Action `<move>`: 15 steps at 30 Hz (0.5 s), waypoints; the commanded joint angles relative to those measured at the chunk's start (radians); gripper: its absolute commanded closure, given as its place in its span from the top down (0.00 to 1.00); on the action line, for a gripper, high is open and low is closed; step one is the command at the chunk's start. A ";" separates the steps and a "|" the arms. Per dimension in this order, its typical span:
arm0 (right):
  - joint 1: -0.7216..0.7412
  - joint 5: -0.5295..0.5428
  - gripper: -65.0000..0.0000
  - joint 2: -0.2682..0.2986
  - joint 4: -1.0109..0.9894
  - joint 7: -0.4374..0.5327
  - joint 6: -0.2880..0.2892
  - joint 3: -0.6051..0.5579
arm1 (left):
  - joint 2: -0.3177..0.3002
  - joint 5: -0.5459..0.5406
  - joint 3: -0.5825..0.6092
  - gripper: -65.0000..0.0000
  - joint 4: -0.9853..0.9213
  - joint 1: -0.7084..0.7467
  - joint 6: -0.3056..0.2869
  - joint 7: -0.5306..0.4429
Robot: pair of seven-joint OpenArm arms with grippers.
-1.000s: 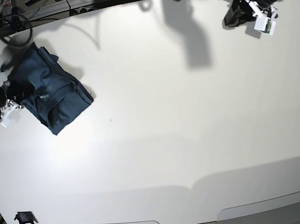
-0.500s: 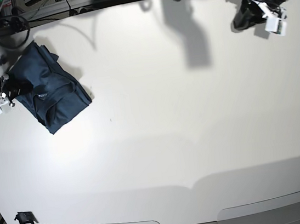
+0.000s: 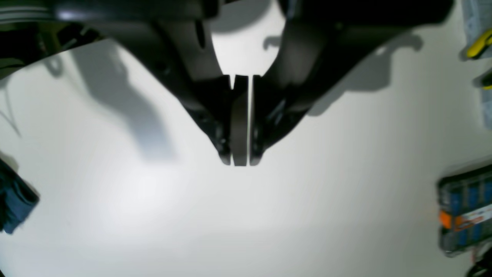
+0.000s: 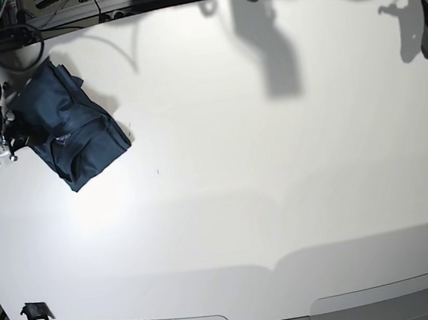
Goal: Fold the T-shirt properly
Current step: 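Release the shirt and move the right gripper away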
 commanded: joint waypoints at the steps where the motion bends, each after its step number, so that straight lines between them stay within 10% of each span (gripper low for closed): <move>1: 0.020 0.032 0.00 0.027 0.009 0.001 0.010 0.005 | -0.012 -0.024 -0.010 0.00 0.018 0.006 -0.004 -0.019; 15: 0.026 0.192 0.00 0.028 0.010 0.001 0.049 0.005 | -0.012 -0.024 -0.010 0.00 0.018 0.006 -0.004 -0.017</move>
